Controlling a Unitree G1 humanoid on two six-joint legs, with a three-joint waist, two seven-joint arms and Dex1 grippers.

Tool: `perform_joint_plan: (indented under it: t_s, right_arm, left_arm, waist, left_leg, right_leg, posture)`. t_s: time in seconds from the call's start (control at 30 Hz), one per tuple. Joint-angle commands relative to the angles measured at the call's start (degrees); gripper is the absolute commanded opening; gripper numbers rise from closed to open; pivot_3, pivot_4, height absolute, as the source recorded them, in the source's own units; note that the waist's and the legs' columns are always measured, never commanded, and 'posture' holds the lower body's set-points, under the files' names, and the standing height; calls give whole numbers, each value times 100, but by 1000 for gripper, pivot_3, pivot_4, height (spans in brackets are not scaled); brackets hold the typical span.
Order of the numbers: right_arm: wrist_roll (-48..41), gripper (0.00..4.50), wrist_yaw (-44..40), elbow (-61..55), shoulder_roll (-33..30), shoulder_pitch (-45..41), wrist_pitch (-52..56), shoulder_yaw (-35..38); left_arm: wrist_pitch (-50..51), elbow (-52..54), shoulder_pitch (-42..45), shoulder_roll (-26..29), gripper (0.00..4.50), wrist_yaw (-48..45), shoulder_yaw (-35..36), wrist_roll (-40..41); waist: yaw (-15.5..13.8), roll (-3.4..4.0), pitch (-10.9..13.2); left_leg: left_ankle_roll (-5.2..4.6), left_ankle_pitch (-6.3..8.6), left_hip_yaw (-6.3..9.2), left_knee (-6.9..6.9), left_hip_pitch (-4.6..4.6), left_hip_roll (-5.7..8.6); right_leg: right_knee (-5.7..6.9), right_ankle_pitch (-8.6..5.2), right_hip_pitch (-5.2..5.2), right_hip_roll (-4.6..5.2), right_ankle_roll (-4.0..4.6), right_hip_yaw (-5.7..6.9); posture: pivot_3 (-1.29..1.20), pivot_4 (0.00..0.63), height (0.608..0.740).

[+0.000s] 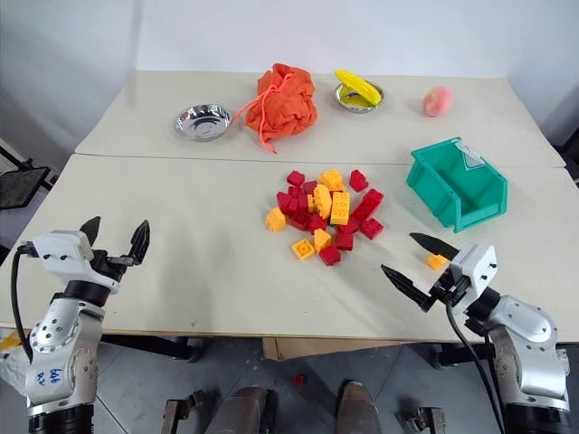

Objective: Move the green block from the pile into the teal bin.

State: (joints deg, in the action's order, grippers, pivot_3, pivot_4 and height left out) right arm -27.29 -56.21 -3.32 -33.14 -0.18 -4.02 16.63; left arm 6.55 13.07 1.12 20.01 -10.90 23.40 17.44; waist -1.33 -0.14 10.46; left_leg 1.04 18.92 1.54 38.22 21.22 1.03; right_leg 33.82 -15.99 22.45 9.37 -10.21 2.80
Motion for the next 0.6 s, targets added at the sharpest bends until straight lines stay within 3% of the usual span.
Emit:
perform_joint_plan:
  t_s: [0.03, 0.07, 0.2, 0.3, 0.4, 0.6]
  right_arm:
    - [-25, 4468, 73, -267, -21, 43, -149, 106]
    - [-23, 4468, 84, -278, -25, 43, -151, 101]
    - [-53, 4468, 120, -485, -208, -198, 129, -18]
    - [-240, 4468, 16, -694, -311, -396, 551, -185]
    - [55, 3861, -180, -876, -602, -737, 1129, -855]
    - [456, 1872, 17, -979, -375, -1605, 2023, -1995]
  left_arm:
    - [299, 127, 55, 228, 4500, 62, 45, -111]
    - [283, 103, 93, 242, 4500, 17, 53, -68]
    - [-434, 395, -106, 958, 4500, -2079, -499, 407]
    - [-353, 388, -181, 1411, 4500, -3035, -754, 731]
    - [-371, 262, -109, 1901, 4500, -4112, -1135, 902]
    - [-404, -110, 209, 1922, 4500, -4653, -1397, 923]
  waist:
    - [1, 0, 0]
    - [1, 0, 0]
    - [7, 0, 0]
    - [11, 6, -3]
    - [49, 7, -2]
    - [100, 6, -2]
  left_leg:
    - [0, 0, 0, 0, 0, 0]
    - [0, 0, 0, -1, 0, 0]
    - [0, 0, -1, 0, 2, 0]
    - [0, 0, -2, -3, 0, -2]
    - [0, 0, -2, -4, 0, -6]
    - [-3, 2, -2, -4, 2, -6]
  right_leg:
    - [0, 0, 0, 0, 0, 0]
    - [0, 0, 1, -1, 0, 0]
    - [-1, 0, 1, -1, 0, 0]
    - [-3, -1, 2, 0, 3, -1]
    - [-1, -2, 3, -3, 6, -1]
    - [0, -3, 6, -4, 8, 0]
  posture:
    - [0, 150, 740]
    - [0, 150, 740]
    - [0, 150, 740]
    - [0, 150, 740]
    - [0, 150, 740]
    - [0, 150, 740]
